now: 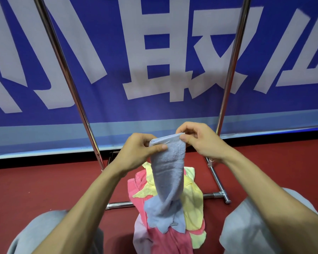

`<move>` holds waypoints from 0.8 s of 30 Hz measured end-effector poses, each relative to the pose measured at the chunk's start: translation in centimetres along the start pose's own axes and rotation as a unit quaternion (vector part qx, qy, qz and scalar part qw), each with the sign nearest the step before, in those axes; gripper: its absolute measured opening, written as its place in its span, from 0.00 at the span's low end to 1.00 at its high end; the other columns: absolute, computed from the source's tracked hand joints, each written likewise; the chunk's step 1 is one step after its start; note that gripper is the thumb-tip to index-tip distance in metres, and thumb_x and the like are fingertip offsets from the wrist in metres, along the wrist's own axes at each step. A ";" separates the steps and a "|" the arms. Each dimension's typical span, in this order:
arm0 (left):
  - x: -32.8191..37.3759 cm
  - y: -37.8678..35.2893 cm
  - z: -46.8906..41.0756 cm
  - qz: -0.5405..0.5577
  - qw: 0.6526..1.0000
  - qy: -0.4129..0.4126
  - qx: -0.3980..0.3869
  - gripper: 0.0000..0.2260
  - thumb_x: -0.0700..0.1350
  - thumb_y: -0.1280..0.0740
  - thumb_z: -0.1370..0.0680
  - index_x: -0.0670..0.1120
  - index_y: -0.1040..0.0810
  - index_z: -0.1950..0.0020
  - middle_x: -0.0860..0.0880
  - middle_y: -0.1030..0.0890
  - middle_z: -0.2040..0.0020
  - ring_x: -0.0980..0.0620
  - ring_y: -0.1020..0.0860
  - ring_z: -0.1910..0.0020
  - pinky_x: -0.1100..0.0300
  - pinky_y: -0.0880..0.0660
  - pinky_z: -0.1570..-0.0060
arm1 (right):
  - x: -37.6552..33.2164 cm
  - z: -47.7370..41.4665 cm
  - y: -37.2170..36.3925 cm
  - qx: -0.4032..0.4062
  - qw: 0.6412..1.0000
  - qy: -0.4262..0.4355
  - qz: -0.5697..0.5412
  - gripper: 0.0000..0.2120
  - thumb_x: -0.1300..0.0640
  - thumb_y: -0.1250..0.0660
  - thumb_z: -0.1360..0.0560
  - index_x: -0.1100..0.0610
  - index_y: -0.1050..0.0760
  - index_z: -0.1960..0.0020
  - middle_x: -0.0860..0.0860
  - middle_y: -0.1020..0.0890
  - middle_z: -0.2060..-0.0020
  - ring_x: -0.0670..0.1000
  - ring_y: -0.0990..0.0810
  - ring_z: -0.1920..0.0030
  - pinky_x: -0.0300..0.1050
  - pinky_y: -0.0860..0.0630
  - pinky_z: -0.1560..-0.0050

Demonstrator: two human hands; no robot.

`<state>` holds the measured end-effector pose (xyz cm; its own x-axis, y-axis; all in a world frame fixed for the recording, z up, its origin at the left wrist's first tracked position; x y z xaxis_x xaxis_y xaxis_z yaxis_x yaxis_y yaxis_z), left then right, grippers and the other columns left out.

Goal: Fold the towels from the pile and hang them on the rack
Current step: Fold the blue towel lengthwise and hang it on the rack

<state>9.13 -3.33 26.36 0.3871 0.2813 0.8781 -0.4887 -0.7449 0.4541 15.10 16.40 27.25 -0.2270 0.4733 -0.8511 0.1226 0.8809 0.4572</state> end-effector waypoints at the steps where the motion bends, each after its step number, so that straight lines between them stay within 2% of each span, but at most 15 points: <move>1: -0.1 -0.1 -0.1 0.014 1.000 0.001 0.014 0.13 0.49 0.26 0.28 0.39 0.18 0.60 0.44 0.23 0.68 0.53 0.28 0.67 0.57 0.30 0.64 | 0.2 -0.1 0.1 0.016 1.000 -0.002 0.019 0.06 0.67 0.37 0.23 0.58 0.23 0.54 0.51 0.21 0.64 0.47 0.23 0.64 0.47 0.24 0.56; 3: -0.1 -0.2 -0.2 0.036 0.999 0.002 0.040 0.10 0.47 0.26 0.27 0.40 0.17 0.58 0.37 0.21 0.65 0.51 0.26 0.66 0.54 0.28 0.62 | 0.1 -0.1 0.1 0.051 0.997 -0.002 0.060 0.06 0.65 0.36 0.23 0.55 0.24 0.55 0.43 0.23 0.69 0.40 0.27 0.70 0.37 0.29 0.62; 5: 0.4 -0.1 -0.2 0.048 0.997 0.006 0.056 0.11 0.48 0.27 0.27 0.39 0.18 0.58 0.39 0.21 0.65 0.52 0.27 0.64 0.54 0.29 0.61 | -0.4 0.0 -0.1 0.084 0.994 -0.009 0.065 0.06 0.63 0.37 0.23 0.54 0.25 0.55 0.41 0.24 0.70 0.40 0.28 0.72 0.31 0.33 0.65; 8: 1.5 0.6 -0.3 0.094 0.994 0.014 0.061 0.13 0.48 0.27 0.27 0.37 0.18 0.57 0.44 0.22 0.61 0.51 0.27 0.60 0.53 0.30 0.57 | -1.1 0.3 -0.7 0.113 0.993 -0.021 0.032 0.04 0.60 0.38 0.22 0.54 0.27 0.53 0.46 0.22 0.63 0.42 0.26 0.66 0.37 0.31 0.60; 10: 2.5 1.0 -0.6 0.080 0.995 0.002 0.064 0.16 0.50 0.28 0.26 0.35 0.20 0.56 0.45 0.24 0.61 0.51 0.28 0.60 0.53 0.32 0.58 | -1.3 0.1 -0.8 0.129 0.991 -0.038 0.017 0.03 0.59 0.40 0.21 0.55 0.28 0.51 0.47 0.22 0.62 0.43 0.27 0.65 0.38 0.31 0.60; 12: 3.8 1.2 -0.9 0.056 0.996 -0.020 0.069 0.14 0.49 0.30 0.25 0.37 0.20 0.56 0.43 0.23 0.62 0.51 0.28 0.61 0.53 0.30 0.59 | -1.9 -0.4 -0.5 0.149 0.987 -0.051 -0.005 0.03 0.58 0.40 0.21 0.53 0.27 0.51 0.46 0.22 0.62 0.43 0.26 0.63 0.38 0.29 0.59; 14: 5.2 1.6 -1.2 0.052 0.994 -0.033 0.094 0.10 0.47 0.30 0.24 0.40 0.18 0.57 0.43 0.21 0.62 0.52 0.25 0.63 0.53 0.28 0.61 | -3.2 -1.0 0.2 0.167 0.984 -0.040 -0.045 0.03 0.58 0.37 0.22 0.51 0.25 0.53 0.48 0.19 0.59 0.49 0.21 0.59 0.48 0.22 0.53; 16: 6.7 2.3 -1.3 0.076 0.989 -0.033 0.123 0.08 0.47 0.30 0.24 0.42 0.17 0.57 0.45 0.19 0.63 0.53 0.24 0.64 0.54 0.26 0.62 | -5.0 -1.6 1.3 0.186 0.980 -0.016 -0.066 0.04 0.59 0.34 0.24 0.51 0.23 0.53 0.51 0.17 0.58 0.54 0.18 0.55 0.53 0.20 0.50; 20: 10.0 4.4 -1.8 0.089 0.984 -0.049 0.147 0.08 0.46 0.29 0.25 0.41 0.17 0.55 0.46 0.19 0.63 0.53 0.24 0.64 0.56 0.25 0.63 | -9.3 -2.9 3.3 0.206 0.975 0.022 -0.077 0.06 0.61 0.31 0.26 0.55 0.19 0.50 0.52 0.15 0.57 0.53 0.16 0.54 0.52 0.19 0.49; 24: 14.0 7.3 -2.2 0.057 0.989 -0.084 0.111 0.06 0.44 0.33 0.22 0.42 0.18 0.53 0.48 0.18 0.60 0.55 0.21 0.61 0.58 0.22 0.60 | -12.9 -4.3 5.0 0.229 0.971 0.043 -0.058 0.07 0.61 0.30 0.26 0.59 0.19 0.48 0.53 0.15 0.57 0.52 0.16 0.54 0.50 0.18 0.51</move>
<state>9.24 -3.53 42.30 0.4731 0.0974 0.8756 -0.3605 -0.8855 0.2932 14.51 14.73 41.59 -0.3420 0.3869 -0.8564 0.5035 0.8449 0.1807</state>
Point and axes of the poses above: each hand's wrist, its own z-axis away from the middle knuckle, its own y-axis out of the back of the hand, x = y × z, the point moved 1 cm from there along -z, towards the middle knuckle
